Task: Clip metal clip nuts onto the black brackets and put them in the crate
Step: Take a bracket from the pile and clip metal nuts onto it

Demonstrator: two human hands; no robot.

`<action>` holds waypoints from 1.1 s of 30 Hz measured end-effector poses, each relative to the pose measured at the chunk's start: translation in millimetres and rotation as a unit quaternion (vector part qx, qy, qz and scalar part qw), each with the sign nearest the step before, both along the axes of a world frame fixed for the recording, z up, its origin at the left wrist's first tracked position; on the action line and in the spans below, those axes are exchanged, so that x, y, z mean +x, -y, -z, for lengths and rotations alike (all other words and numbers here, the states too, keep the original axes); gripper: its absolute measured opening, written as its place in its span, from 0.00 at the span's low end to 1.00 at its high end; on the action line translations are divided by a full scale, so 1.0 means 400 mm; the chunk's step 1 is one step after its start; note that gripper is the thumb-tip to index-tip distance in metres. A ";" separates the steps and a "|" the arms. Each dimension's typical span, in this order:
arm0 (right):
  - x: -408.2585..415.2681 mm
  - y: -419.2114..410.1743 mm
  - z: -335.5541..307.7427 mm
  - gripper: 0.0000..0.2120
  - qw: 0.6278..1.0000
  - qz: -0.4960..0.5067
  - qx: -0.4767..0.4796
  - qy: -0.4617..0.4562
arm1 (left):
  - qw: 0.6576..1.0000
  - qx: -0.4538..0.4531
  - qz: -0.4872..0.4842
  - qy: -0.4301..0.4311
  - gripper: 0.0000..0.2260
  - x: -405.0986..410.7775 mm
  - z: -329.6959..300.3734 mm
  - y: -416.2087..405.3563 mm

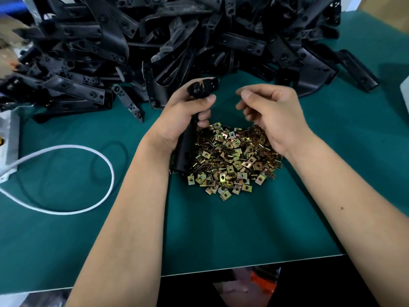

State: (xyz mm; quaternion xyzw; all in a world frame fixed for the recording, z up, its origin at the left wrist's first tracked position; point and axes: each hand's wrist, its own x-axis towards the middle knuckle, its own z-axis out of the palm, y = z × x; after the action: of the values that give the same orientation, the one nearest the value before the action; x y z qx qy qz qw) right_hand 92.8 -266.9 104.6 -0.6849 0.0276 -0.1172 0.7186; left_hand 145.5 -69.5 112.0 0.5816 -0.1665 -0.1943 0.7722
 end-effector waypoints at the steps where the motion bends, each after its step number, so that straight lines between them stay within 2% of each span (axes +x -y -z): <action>1: 0.000 0.002 -0.001 0.07 1.000 0.003 0.008 0.004 | 1.000 0.000 -0.006 0.004 0.08 0.000 -0.001 0.001; 5: -0.002 0.004 -0.003 0.09 1.000 0.006 0.016 0.008 | 0.997 -0.039 -0.047 -0.036 0.10 -0.006 -0.012 0.003; 11: -0.001 0.003 0.000 0.06 1.000 0.001 0.007 0.015 | 0.957 -0.223 -0.106 -0.150 0.12 -0.006 -0.032 -0.024; 15: 0.000 0.003 0.005 0.08 1.000 -0.006 -0.023 0.010 | 0.940 -0.256 -0.141 -0.178 0.06 0.008 -0.025 -0.027; 19: -0.001 0.001 0.007 0.09 0.999 -0.009 -0.037 0.008 | 0.924 -0.283 -0.181 -0.183 0.10 0.014 -0.022 -0.028; 23: -0.001 -0.002 0.005 0.08 1.000 -0.003 -0.030 0.005 | 0.903 -0.343 -0.183 -0.184 0.04 0.018 -0.024 -0.028; 27: 0.000 -0.001 0.003 0.07 1.000 0.026 -0.005 0.006 | 0.889 -0.391 -0.154 -0.183 0.04 0.014 -0.029 -0.023; 29: 0.001 0.004 0.001 0.07 0.999 0.050 0.006 0.007 | 0.889 -0.393 -0.157 -0.174 0.01 0.010 -0.027 -0.019; 33: 0.005 0.014 -0.001 0.11 0.995 0.089 0.033 -0.010 | 0.922 -0.326 -0.175 -0.112 0.10 0.009 -0.018 -0.004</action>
State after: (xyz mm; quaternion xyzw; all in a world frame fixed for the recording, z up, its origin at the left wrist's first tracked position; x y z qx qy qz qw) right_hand 94.6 -272.4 105.1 -0.6572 0.0997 -0.1725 0.7269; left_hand 149.1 -67.7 119.0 0.2922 -0.0280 -0.0549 0.9544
